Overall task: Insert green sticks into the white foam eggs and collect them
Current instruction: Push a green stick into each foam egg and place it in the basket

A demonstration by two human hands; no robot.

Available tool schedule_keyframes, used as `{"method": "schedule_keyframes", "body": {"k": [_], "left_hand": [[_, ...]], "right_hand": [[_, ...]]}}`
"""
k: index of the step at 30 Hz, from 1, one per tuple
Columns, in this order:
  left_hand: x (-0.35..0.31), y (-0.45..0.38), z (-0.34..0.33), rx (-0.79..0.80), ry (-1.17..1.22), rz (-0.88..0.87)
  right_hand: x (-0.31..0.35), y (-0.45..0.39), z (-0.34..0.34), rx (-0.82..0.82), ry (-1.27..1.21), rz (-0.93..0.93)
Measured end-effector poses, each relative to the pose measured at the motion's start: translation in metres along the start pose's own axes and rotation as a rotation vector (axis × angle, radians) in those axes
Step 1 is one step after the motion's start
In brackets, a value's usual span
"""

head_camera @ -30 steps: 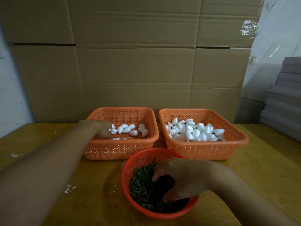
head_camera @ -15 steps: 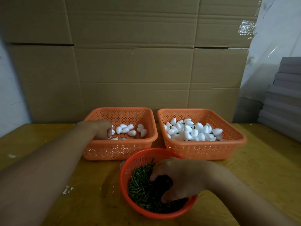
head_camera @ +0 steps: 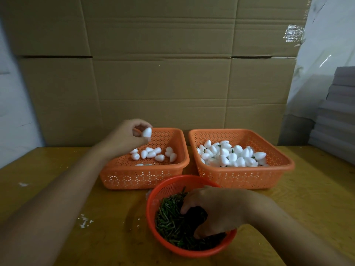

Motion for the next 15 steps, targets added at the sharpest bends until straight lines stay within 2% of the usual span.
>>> {"method": "schedule_keyframes", "body": {"k": [5,10,15], "left_hand": [[-0.058,0.027,-0.008,-0.054,0.196,-0.133],[-0.089,0.039,-0.018,-0.022,0.289,-0.22],[-0.093,0.042,-0.018,-0.02,0.394,-0.189]], "right_hand": [[0.0,-0.002,0.0,-0.016,0.007,0.0],[-0.002,-0.004,-0.001,-0.011,0.002,-0.003],[-0.004,-0.005,-0.002,-0.013,-0.002,-0.003]]}}
Point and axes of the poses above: each hand's wrist, its own y-axis away from the middle knuckle, its own z-axis out of the back of the hand, x = y × z, the point moved 10 cm from there along -y, towards the middle knuckle, and after that the axes turned 10 degrees about -z, right-handed, at the moved point
